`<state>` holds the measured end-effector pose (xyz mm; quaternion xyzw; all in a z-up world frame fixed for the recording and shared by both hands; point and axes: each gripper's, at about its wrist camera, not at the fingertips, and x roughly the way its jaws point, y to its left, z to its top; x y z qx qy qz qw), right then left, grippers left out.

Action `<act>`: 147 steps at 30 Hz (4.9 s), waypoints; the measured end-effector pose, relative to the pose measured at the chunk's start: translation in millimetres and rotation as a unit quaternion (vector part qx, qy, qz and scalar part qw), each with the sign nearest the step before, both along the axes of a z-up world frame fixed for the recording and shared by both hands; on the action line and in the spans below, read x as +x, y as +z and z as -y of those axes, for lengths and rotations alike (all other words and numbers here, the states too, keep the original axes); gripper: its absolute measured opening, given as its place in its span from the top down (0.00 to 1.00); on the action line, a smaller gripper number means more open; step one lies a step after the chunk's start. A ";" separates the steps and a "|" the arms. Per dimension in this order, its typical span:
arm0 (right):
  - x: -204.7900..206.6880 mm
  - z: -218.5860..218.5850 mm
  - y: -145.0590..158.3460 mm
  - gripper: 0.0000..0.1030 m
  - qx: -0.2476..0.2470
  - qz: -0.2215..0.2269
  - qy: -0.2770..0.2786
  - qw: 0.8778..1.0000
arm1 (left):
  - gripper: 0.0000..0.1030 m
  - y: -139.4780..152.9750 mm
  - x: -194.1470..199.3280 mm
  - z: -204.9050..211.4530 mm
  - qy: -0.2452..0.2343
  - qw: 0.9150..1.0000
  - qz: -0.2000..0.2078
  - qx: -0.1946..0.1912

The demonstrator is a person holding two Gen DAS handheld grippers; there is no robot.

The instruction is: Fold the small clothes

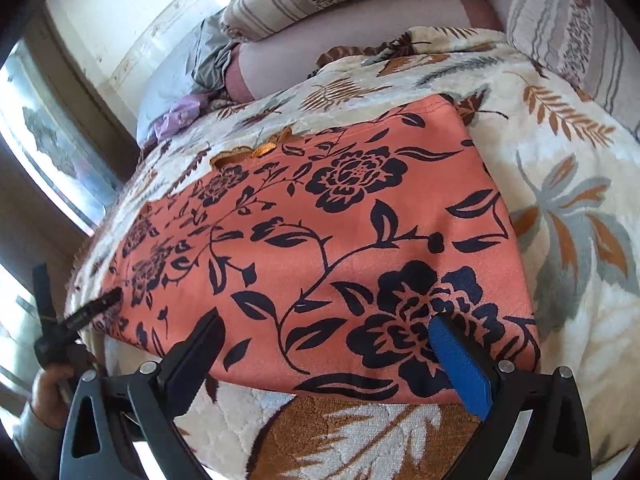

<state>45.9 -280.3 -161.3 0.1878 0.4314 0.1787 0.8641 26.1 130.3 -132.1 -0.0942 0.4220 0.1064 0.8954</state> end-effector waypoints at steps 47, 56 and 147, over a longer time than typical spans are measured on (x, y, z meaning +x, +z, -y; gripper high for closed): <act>5.0 17.6 3.1 0.00 0.069 -0.016 -0.030 0.997 | 0.00 2.5 4.6 -7.7 0.015 1.000 -0.004 -0.024; 4.3 23.8 3.3 0.00 0.077 -0.013 -0.043 0.996 | 0.00 6.0 1.1 -19.1 0.057 0.998 0.006 -0.036; -18.7 58.3 26.0 0.65 0.049 -0.030 -0.154 0.986 | 0.01 40.8 46.9 208.0 -0.207 0.975 0.030 0.075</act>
